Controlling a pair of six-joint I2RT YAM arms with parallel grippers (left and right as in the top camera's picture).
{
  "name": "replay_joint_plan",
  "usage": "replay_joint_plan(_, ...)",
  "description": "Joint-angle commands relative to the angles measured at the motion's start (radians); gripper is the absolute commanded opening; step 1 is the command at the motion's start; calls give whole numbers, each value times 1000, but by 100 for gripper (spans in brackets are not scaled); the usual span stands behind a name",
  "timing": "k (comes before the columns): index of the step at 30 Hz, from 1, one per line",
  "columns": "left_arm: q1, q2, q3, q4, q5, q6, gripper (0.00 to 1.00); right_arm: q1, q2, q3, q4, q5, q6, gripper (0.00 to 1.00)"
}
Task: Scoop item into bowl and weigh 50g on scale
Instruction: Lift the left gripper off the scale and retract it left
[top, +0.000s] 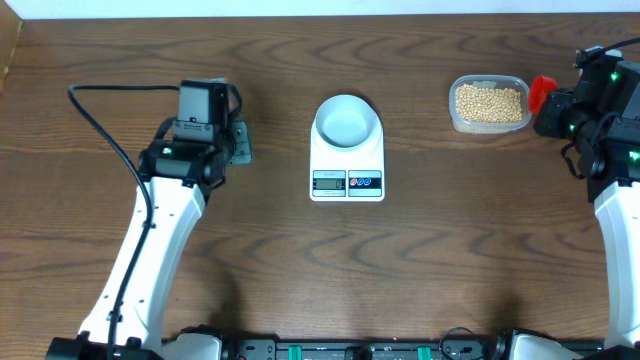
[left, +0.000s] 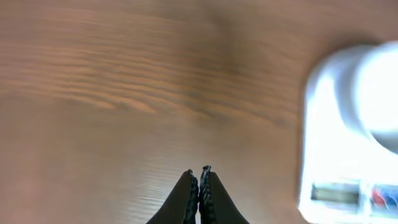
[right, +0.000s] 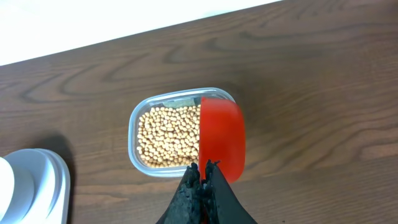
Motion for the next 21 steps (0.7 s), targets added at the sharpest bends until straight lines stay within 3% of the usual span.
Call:
replay_joint_plan(1, 11, -10, -2, -25, 316, 263, 7, 3, 5, 18, 6, -3, -11, 1)
replay_joint_plan(5, 10, -10, -2, -87, 400, 478, 7, 3, 5, 18, 6, -4, -3, 1)
replay_joint_plan(10, 10, -10, -2, -153, 436, 642, 7, 3, 5, 18, 5, -11, 11, 1)
replay_joint_plan(15, 10, -10, -2, -167, 444, 684, 8, 3, 5, 18, 5, -45, 12, 1)
replay_joint_plan(16, 11, -10, -2, -166, 443, 683, 23, 3, 5, 18, 5, -49, 11, 1)
replay_joint_plan(18, 11, -10, -2, -166, 440, 683, 71, 3, 5, 18, 5, -52, 12, 1)
replay_joint_plan(19, 10, -10, -2, -166, 441, 683, 88, 3, 5, 18, 5, -52, 12, 1)
replay_joint_plan(21, 10, -10, -2, -166, 441, 683, 89, 3, 5, 18, 3, -55, 12, 1)
